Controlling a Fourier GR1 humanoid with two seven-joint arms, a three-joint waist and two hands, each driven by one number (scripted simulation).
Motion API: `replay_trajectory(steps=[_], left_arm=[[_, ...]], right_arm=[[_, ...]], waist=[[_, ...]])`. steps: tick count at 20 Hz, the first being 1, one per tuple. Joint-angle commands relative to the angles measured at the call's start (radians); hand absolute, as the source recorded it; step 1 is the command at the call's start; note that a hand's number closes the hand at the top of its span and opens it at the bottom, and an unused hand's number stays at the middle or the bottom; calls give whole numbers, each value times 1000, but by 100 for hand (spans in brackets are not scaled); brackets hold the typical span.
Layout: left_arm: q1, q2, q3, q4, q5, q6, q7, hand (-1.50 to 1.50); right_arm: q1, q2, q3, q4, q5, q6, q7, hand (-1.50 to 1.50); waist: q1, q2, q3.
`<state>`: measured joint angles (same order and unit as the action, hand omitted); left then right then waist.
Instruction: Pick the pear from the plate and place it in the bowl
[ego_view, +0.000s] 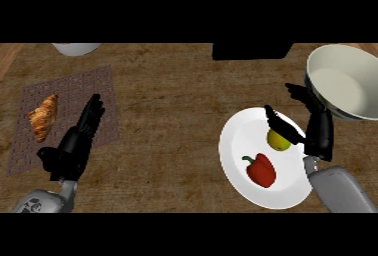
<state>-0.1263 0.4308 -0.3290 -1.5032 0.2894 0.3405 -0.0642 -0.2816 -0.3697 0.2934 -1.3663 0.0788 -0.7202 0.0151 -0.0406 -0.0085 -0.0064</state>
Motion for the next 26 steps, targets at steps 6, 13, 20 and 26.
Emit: replay_trajectory(steps=[6,13,20,26], left_arm=[[-61,-95,-13,49,-10,25,29,0],[-5,-91,-21,-19,-23,43,51,0],[-43,-78,1,-31,-16,12,75,0],[-42,-125,-22,5,-64,12,54,0]], right_arm=[[163,141,148,-182,438,-419,10,-150],[220,113,-9,-310,780,-171,457,-150],[140,199,-28,-549,945,255,874,-150],[95,240,-48,-525,942,455,1039,-150]], waist=[[10,2,2],[7,-4,-1],[21,-2,1],[36,7,5]])
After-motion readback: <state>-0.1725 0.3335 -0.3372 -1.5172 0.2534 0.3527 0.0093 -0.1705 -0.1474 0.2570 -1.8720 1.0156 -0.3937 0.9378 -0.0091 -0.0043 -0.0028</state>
